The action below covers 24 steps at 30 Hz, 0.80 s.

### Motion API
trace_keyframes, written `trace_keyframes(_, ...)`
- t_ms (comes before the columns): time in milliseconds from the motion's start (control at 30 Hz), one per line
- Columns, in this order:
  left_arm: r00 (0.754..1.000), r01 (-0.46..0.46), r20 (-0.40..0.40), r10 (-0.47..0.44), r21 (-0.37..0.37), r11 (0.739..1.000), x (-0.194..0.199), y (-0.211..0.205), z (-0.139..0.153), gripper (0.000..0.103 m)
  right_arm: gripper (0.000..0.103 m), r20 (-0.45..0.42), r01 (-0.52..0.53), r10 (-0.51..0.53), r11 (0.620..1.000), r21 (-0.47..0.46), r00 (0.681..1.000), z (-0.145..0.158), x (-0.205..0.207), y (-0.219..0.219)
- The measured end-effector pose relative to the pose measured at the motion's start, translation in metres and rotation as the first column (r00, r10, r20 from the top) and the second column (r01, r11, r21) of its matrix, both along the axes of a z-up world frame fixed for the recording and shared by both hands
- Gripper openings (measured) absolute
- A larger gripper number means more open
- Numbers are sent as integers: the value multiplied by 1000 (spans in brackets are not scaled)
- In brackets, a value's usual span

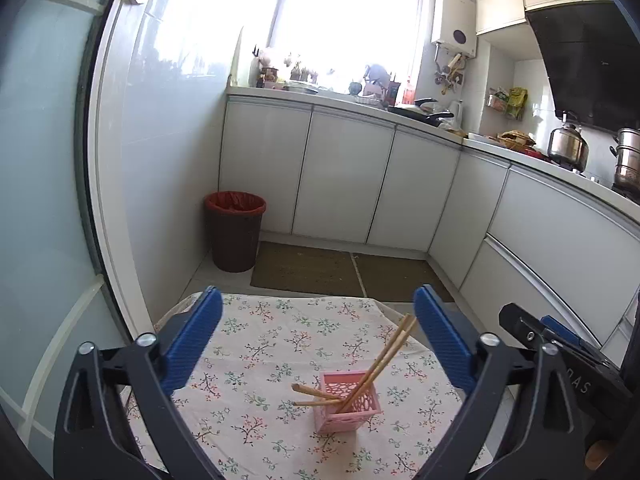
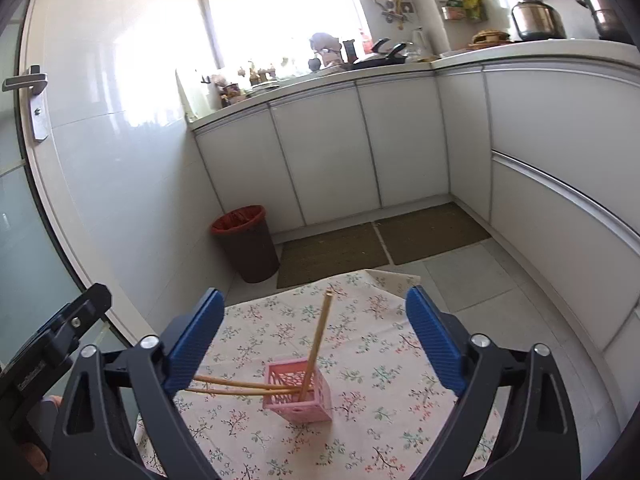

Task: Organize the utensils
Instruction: 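Open the left tool to release the chopstick into the pink holder, then lower the left tool to the pile and grasp a black pen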

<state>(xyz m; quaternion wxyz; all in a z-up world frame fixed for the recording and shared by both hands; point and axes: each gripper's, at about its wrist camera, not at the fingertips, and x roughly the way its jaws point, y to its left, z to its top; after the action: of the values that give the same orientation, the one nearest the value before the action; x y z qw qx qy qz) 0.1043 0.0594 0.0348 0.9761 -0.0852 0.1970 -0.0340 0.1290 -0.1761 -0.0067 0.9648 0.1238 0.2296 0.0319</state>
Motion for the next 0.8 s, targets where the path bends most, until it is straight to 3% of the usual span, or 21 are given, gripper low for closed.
trace_keyframes(100,1000,29,-8,-29,34,999,-9,-11,0,96,96,-2,36,-36,999,16,999,0,-11,-11)
trace_keyframes(233,990,118,-84,-110,104,988,-14,-32,-15,96,96,-54,86,-81,992,96,995,-17,-35,-47)
trace_keyframes(300,977,178,-142,-159,129,976,-14,-45,-27,96,96,-116,114,-98,984,134,988,-36,-49,-71)
trace_keyframes(433,925,324,-265,-271,182,928,-13,-78,-55,96,97,-212,184,-151,971,149,966,-79,-77,-106)
trace_keyframes(600,824,495,-417,-382,203,845,-10,-119,-98,96,96,-306,230,-185,966,119,934,-127,-108,-135)
trace_keyframes(733,685,616,-596,-420,165,770,0,-146,-146,96,96,-320,272,-231,958,91,919,-147,-126,-149)
trace_keyframes(767,644,636,-642,-415,148,757,5,-152,-162,96,96,-340,280,-230,954,105,912,-151,-127,-154)
trace_keyframes(800,620,644,-669,-410,136,753,7,-156,-173,96,96,-349,278,-220,952,126,911,-153,-127,-157)
